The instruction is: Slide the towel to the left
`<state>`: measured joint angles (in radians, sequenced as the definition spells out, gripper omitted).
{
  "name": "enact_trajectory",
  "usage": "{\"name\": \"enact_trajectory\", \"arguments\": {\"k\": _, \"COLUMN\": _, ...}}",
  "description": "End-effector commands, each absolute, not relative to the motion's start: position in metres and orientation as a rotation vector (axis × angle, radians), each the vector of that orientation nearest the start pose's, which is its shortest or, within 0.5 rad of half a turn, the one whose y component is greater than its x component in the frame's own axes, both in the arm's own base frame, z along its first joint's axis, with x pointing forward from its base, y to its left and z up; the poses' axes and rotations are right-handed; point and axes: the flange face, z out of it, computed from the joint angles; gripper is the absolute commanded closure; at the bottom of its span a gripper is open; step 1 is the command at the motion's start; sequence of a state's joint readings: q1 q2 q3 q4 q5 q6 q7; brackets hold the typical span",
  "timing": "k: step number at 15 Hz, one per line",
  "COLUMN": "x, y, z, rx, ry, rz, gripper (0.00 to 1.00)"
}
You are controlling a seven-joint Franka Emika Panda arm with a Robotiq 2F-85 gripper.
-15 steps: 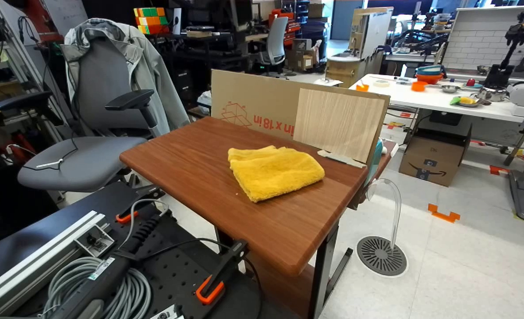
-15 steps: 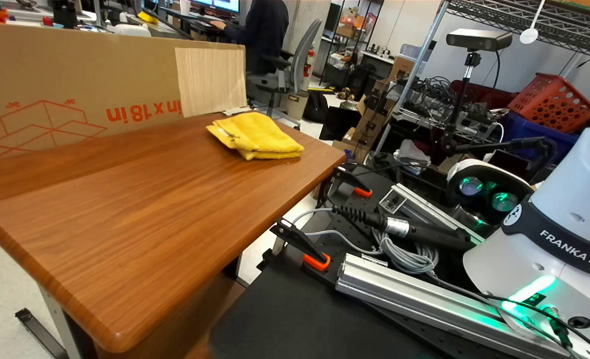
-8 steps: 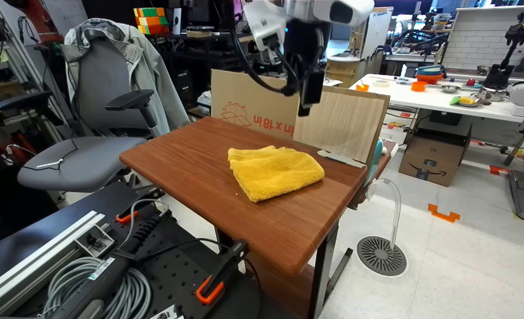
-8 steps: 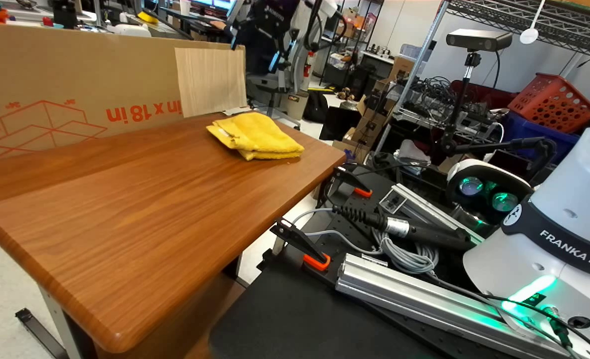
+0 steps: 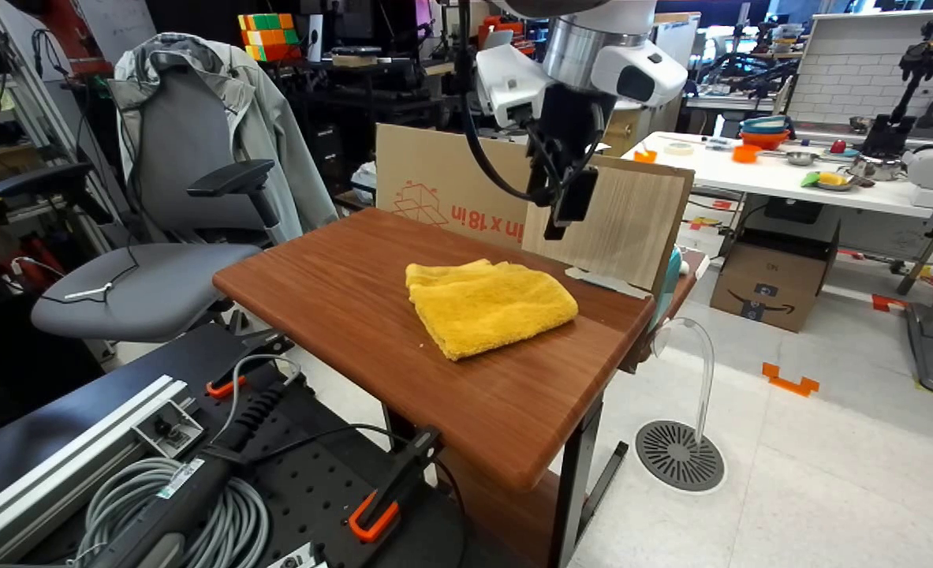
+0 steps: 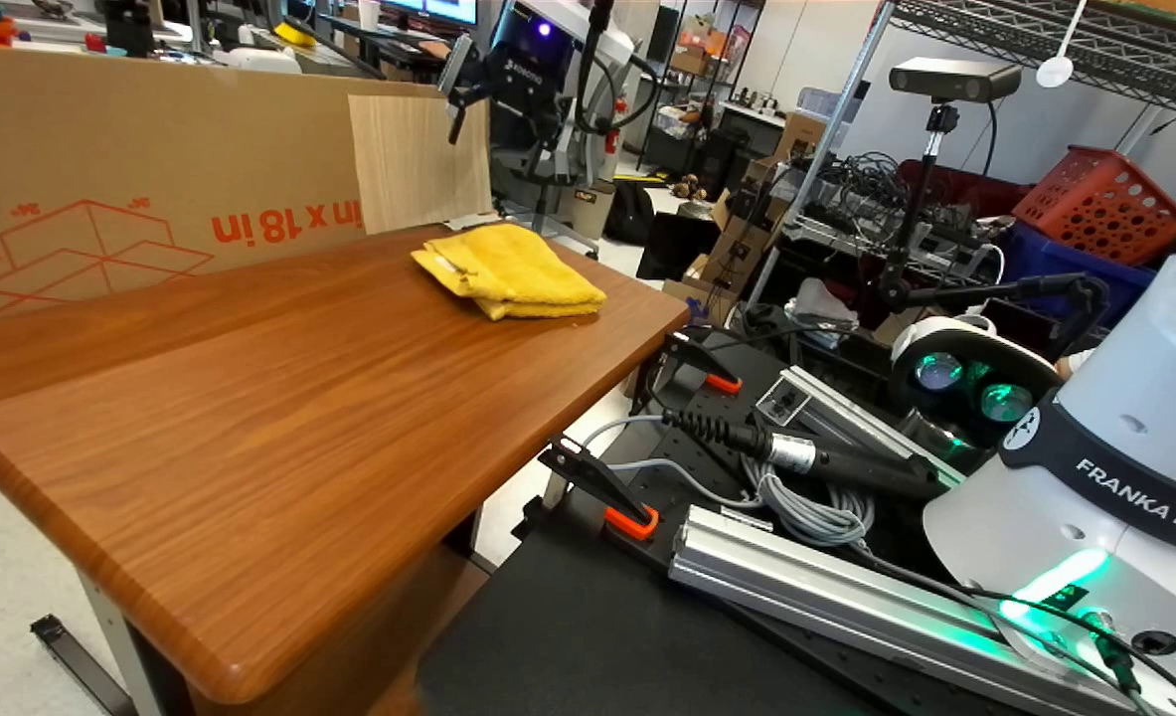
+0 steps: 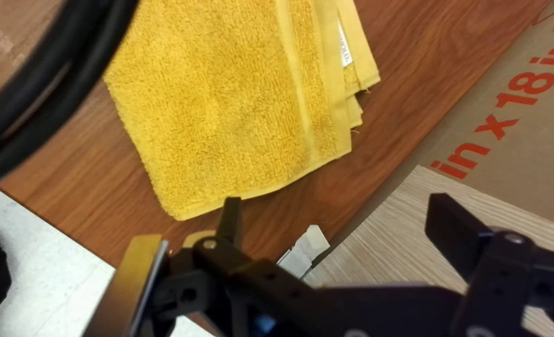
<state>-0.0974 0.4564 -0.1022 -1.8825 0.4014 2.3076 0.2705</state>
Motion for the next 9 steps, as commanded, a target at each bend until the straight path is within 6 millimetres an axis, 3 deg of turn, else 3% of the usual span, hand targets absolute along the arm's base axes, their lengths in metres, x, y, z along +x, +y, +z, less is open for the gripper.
{"name": "enact_trajectory", "arguments": {"k": 1, "x": 0.611, "y": -0.11, "z": 0.256, "rx": -2.747, "ry": 1.029, "rz": 0.073, "gripper": 0.0}}
{"name": "enact_trajectory", "arguments": {"k": 9, "x": 0.55, "y": -0.064, "z": 0.186, "rx": -2.934, "ry": 0.85, "rz": 0.349, "gripper": 0.0}}
